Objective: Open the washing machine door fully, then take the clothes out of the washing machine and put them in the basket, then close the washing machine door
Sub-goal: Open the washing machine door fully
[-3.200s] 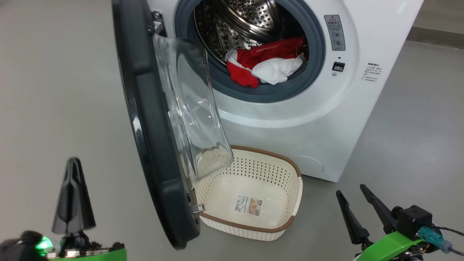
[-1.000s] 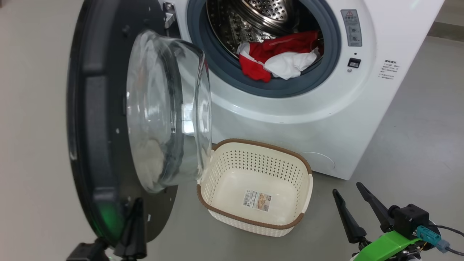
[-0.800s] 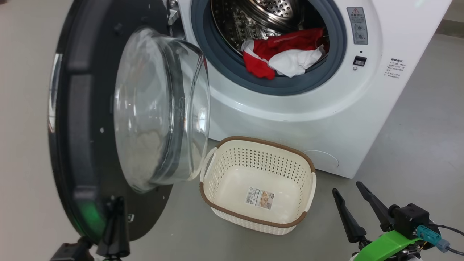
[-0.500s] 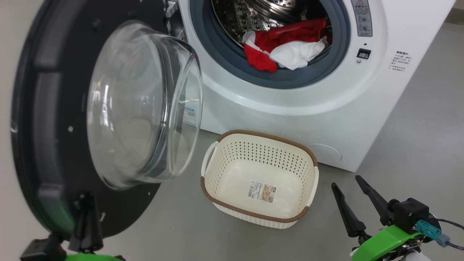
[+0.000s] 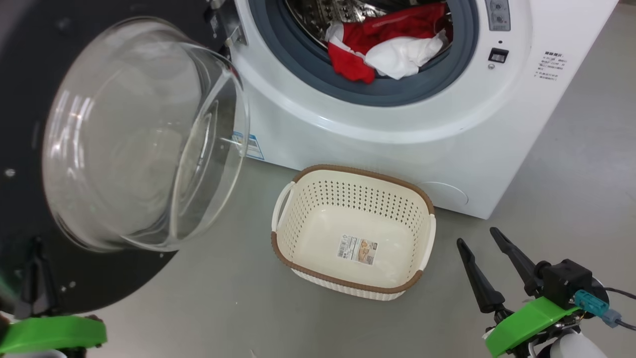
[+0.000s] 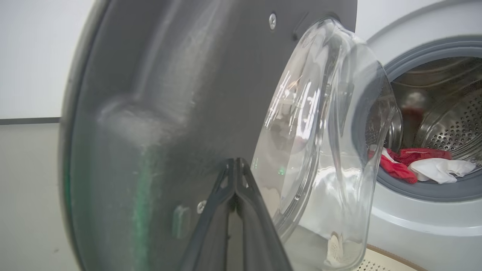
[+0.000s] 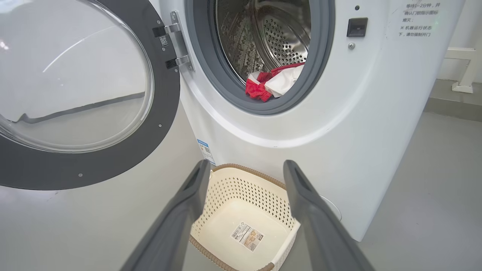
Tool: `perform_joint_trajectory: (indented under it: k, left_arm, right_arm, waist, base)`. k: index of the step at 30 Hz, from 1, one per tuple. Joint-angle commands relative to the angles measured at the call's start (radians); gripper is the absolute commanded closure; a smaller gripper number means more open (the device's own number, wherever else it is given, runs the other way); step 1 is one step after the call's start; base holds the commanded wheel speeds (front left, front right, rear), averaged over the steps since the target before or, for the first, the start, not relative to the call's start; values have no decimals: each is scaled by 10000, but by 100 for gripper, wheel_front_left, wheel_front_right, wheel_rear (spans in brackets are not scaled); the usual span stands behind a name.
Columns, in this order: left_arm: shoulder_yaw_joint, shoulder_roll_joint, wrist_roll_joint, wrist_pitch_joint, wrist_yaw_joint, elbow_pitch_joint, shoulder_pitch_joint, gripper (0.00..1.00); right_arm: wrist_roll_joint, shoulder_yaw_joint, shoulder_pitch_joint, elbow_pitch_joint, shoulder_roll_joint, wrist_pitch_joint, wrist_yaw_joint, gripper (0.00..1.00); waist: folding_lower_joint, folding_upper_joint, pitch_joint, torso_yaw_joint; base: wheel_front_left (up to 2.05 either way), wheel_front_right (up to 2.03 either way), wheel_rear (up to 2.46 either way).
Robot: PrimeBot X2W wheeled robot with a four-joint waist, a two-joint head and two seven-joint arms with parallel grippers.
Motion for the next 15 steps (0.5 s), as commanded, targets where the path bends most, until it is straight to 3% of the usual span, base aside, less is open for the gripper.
perform_joint_trajectory:
  k: [1, 15]
  left_arm:
    - [560, 501, 97, -90, 8, -164, -426, 100]
    - [2269, 1215, 647, -90, -370, 1322, -1788, 100]
  right_arm:
    - [-94, 219, -267, -255, -145, -93, 63, 0]
    - [-122, 412, -699, -325, -348, -93, 63, 0]
  waist:
    - [0, -1, 109, -59]
    - [0, -1, 852, -392]
  base:
    - [0, 0, 0]
    - [0, 0, 0]
